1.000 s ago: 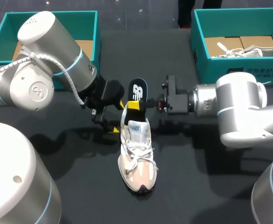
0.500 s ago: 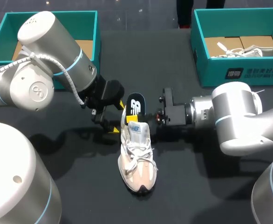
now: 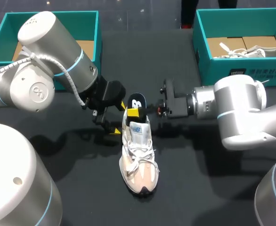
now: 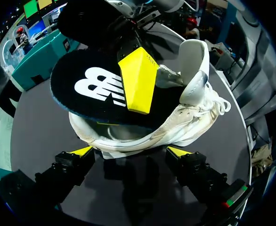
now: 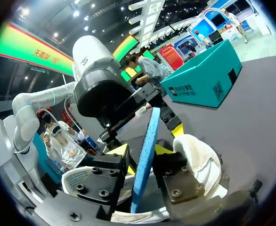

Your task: Take the shoe out of the shoebox, open the shoe tongue, remove and reinsert the insole, then place the shoe into the shoebox

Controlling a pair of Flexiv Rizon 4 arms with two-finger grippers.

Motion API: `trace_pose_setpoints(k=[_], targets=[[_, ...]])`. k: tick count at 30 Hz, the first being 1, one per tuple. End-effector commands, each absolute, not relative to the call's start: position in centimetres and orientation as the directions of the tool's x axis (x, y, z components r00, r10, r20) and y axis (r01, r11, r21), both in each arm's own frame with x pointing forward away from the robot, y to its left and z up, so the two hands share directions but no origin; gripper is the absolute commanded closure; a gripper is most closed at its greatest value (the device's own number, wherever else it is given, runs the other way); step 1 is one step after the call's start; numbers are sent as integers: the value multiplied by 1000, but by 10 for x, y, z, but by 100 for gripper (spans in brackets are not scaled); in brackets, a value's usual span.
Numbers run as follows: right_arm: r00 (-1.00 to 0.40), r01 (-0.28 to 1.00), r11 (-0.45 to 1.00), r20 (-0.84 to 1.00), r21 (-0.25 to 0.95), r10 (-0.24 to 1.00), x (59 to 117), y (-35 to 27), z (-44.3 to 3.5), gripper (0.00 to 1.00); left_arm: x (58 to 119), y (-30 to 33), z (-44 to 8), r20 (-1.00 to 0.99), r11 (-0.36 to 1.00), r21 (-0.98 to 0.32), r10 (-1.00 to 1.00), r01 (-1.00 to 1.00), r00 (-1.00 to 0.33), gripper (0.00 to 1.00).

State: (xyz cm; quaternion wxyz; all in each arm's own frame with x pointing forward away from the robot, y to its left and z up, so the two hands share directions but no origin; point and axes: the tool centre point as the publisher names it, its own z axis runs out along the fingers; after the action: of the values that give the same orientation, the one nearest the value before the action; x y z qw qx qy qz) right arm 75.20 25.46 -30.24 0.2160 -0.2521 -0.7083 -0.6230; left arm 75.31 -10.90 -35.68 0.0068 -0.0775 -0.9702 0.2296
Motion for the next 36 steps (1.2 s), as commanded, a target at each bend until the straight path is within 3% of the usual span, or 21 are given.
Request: trace_pose_setpoints(k=[1,4,6,18,23,24,26,28,31,36], targets=[[-781,624,103,614,775,114,752,240,-289,71,753,-110,-357,-22,883,-445,154,148,-988,0],[-780,626,98,615,774,118,757,236,-290,78,753,-110,-357,-22,883,-445,154,148,-988,0],[-775,631,91,622,770,115,759,235,-292,100,753,-110,-357,-22,883,-445,154,148,-988,0],[-676,737,90,734,670,64,738,251,-331,100,753,-110,-357,-22,883,-445,154,148,-988,0],[-673,739,109,734,664,90,734,253,-326,100,753,-110,-357,-22,883,-445,154,148,-988,0],[-681,732,112,726,672,93,735,254,-323,95,753,-110,-357,-22,883,-445,154,148,-988,0],[-700,714,119,707,690,98,738,254,-316,71,753,-110,-357,-22,883,-445,154,148,-988,0],[-713,701,126,693,702,104,741,255,-312,57,753,-110,-357,-22,883,-445,154,148,-988,0],[-737,676,147,666,722,116,747,255,-302,56,753,-110,-357,-22,883,-445,154,148,-988,0],[-759,651,161,636,742,137,752,251,-292,62,753,-110,-357,-22,883,-445,154,148,-988,0]])
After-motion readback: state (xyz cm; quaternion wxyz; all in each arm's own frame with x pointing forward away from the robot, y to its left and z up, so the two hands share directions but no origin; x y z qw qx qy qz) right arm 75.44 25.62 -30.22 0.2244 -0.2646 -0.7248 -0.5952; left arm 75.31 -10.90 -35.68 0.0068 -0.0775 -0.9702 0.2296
